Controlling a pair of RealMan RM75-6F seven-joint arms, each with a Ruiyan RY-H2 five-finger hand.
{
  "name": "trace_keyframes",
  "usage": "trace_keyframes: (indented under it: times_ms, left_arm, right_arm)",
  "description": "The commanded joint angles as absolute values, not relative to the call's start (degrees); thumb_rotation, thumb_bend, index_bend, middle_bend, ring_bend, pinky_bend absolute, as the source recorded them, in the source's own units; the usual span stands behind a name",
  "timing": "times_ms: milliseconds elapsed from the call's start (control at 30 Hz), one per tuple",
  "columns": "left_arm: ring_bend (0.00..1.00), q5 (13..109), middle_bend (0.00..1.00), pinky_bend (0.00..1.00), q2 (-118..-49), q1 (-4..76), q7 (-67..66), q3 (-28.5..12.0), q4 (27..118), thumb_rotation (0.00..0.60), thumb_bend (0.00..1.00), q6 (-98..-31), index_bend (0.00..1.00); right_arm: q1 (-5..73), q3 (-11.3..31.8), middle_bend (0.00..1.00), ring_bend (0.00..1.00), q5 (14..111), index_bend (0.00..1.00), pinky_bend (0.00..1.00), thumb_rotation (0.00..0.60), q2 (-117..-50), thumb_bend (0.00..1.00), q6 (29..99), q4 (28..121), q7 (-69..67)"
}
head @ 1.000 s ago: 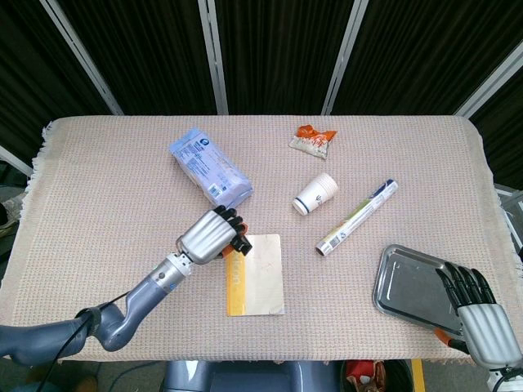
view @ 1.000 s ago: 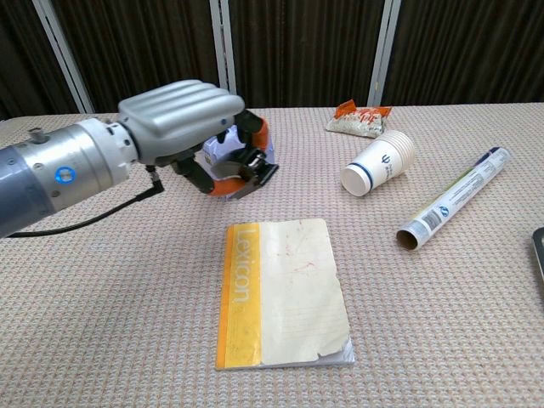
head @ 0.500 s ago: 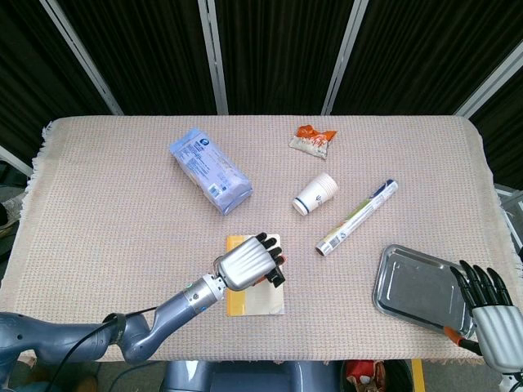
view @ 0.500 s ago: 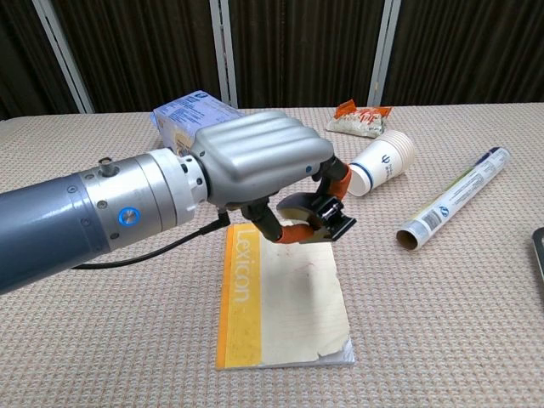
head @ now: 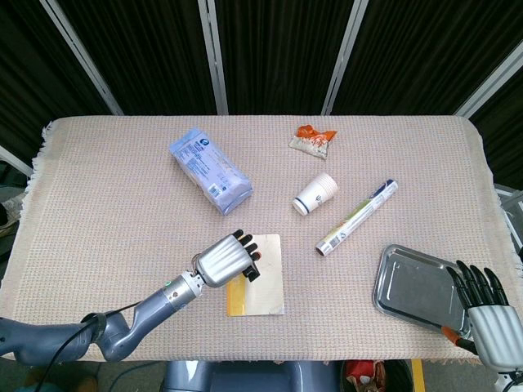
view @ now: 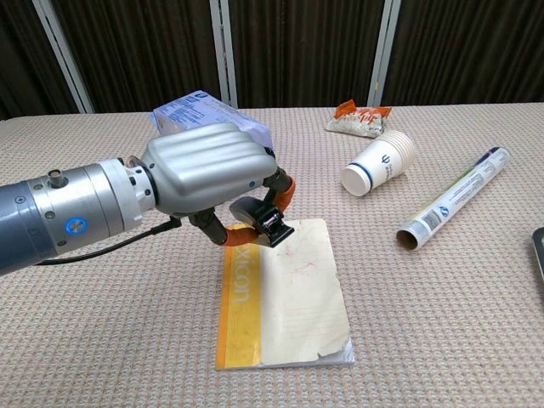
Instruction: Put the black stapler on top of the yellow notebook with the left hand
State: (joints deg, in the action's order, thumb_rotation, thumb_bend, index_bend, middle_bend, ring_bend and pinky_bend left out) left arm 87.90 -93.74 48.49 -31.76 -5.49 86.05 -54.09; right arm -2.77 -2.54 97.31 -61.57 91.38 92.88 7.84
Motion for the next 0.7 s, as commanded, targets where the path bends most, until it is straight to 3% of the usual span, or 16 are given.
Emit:
trace_keyframes:
  times_ms: [33,367,500,700]
  left_arm:
    - [0.30,87.76,0.43,0.39,-94.51,48.93,-32.50,-5.07,85.47,0.600,0.62,-53.43,0.67]
    - [0.27,86.92,0.40,0.37,-97.03,50.08,-34.55,-4.63,84.65,0.600,0.58,-51.80,0.62]
    - [0.26,86.68,0.36,0.31,-97.17,50.60,-34.44,-4.30,84.72,0.600,0.50,-50.83,0.47]
    - [0.22,85.38,0.28,0.30,-96.58,51.09,-34.56,-3.99,85.23,0.600,0.37,-49.20,0.29]
  right_arm:
    - [-2.75,-2.44,0.00,0.00,97.09,0.00,0.00,0.600,-61.55,0.05,91.35,92.87,7.73]
    - [-3.14,-2.43,0.00,0.00,97.27,0.00,0.00,0.600,-61.24,0.05,92.32,92.61,6.82]
    - [-3.24,-2.18,0.00,0.00,96.78,0.00,0.00,0.600,-61.14,0.05,92.49,92.59,6.36]
    - [-3.29,-2.22,0.00,0.00,97.06,0.00,0.00,0.600,-61.12,0.05,92.71,92.55,6.33]
